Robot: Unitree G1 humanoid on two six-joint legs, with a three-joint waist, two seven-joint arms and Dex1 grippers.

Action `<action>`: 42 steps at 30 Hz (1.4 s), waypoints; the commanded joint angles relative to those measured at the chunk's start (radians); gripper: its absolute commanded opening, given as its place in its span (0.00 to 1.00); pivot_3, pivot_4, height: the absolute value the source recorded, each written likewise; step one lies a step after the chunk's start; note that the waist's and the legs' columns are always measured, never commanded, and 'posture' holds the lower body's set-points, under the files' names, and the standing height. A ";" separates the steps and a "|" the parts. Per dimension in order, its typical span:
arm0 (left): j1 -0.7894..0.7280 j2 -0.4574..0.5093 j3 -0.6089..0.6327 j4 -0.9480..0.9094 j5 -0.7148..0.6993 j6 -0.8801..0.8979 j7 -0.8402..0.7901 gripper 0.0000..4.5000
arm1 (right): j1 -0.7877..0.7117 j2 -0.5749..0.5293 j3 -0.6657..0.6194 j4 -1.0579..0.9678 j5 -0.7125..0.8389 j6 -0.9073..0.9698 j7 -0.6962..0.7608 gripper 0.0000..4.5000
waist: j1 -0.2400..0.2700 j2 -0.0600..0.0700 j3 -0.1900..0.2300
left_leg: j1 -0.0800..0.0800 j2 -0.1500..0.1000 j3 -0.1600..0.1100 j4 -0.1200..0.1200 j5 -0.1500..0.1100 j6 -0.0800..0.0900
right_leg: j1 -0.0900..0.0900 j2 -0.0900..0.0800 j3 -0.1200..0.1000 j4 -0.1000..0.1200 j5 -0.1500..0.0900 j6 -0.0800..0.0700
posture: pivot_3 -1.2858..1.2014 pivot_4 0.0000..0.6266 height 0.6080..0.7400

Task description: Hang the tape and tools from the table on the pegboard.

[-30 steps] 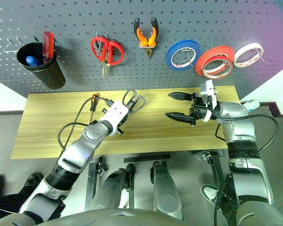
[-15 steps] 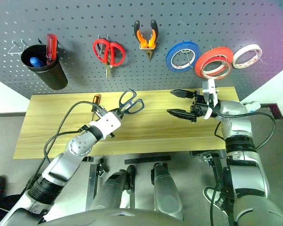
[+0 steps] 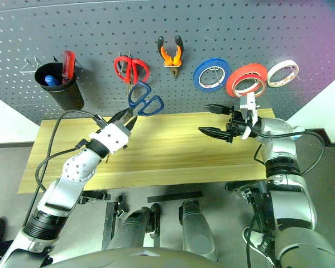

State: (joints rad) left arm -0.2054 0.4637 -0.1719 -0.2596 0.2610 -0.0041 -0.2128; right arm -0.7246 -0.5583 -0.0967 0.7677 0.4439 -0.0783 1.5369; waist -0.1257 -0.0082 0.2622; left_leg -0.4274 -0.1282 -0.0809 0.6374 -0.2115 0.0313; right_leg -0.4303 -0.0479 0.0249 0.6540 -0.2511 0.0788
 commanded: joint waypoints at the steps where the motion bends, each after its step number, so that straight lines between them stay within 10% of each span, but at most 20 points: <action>1: 0.009 -0.011 0.059 -0.062 0.000 -0.004 0.017 0.23 | -0.036 0.000 -0.028 0.017 -0.001 -0.027 0.010 1.00 | 0.000 0.001 -0.007 | 0.000 0.000 0.000 0.000 0.000 0.000 | 0.000 0.000 0.000 0.000 0.000 0.000 | 0.42 0.24 1.00; 42: -0.137 -0.105 0.143 0.169 -0.048 0.041 0.012 0.23 | 0.014 0.010 -0.032 -0.104 0.003 0.006 0.011 1.00 | -0.004 0.004 -0.014 | 0.001 0.000 0.000 0.013 -0.001 0.001 | 0.002 0.001 0.000 0.011 0.000 0.000 | 0.41 0.28 1.00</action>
State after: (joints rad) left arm -0.3264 0.3582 -0.0435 -0.0828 0.2253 0.0400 -0.1977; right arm -0.7110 -0.5487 -0.1060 0.7171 0.4174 -0.0746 1.5405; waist -0.1297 -0.0043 0.2481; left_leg -0.4265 -0.1280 -0.0805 0.6503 -0.2121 0.0318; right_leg -0.4285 -0.0474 0.0249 0.6647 -0.2508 0.0791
